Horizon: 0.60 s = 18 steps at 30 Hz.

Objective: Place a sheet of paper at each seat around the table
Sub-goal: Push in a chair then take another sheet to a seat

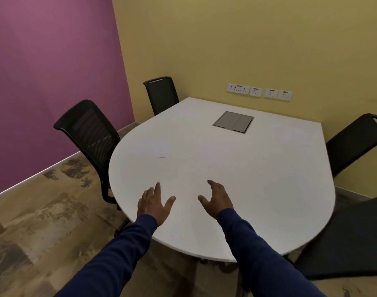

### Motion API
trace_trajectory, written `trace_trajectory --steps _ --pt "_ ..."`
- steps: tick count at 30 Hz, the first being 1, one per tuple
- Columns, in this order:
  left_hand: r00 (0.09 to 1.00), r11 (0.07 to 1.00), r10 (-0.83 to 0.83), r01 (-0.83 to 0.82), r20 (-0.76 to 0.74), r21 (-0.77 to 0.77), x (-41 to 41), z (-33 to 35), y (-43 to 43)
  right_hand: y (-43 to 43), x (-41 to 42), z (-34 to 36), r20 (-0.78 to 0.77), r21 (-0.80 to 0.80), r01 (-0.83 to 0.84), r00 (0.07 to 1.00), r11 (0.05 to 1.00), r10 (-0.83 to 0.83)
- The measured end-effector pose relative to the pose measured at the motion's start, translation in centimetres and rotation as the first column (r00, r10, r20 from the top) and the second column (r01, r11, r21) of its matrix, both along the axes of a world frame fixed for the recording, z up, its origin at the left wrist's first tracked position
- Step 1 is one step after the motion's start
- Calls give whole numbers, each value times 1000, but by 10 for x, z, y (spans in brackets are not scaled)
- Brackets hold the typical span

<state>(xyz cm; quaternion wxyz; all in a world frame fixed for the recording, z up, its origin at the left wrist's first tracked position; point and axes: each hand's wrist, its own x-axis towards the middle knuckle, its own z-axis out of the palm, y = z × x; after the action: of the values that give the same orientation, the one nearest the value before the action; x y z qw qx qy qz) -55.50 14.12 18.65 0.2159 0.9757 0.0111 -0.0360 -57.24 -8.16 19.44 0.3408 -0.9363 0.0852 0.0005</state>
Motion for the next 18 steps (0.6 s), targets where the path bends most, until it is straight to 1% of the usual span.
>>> trace_trajectory --steps 6,12,18 --pt "997 998 -61 60 -56 -18 82 -3 2 9 75 3 -5 -16 36 999 999 -36" --pt "975 985 -167 159 -146 -67 168 -26 -13 -5 143 -11 -38 -43 145 988 989 -146" --pt "927 952 -306 301 -218 -55 259 -55 -28 -10 214 -31 -112 -84 268 954 960 -277"
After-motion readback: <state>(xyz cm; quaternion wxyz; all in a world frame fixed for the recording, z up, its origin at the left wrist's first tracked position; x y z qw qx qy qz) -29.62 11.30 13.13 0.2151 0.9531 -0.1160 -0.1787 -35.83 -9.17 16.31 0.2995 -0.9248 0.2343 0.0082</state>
